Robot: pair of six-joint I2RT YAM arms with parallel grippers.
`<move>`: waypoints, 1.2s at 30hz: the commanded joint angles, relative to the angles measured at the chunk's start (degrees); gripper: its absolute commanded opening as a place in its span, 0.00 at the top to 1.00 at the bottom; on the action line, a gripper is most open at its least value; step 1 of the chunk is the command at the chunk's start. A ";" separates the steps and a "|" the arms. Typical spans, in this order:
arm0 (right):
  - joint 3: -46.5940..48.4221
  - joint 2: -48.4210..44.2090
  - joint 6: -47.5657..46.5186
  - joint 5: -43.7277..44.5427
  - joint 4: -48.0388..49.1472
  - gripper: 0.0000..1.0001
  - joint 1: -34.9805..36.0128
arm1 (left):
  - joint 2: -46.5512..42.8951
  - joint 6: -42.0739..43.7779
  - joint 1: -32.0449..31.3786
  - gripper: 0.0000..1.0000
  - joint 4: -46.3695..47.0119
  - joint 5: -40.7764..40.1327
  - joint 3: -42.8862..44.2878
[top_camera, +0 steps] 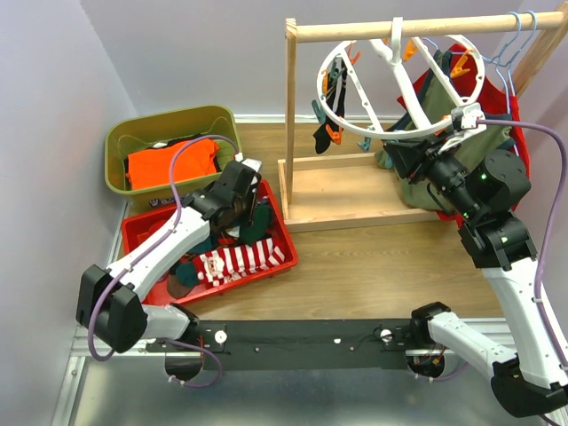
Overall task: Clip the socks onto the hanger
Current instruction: Pick up the sock from the bin.
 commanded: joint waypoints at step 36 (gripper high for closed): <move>1.21 0.04 2.87 -4.10 0.53 0.85 0.22 | -6.83 -0.13 -9.44 1.00 21.29 23.82 23.79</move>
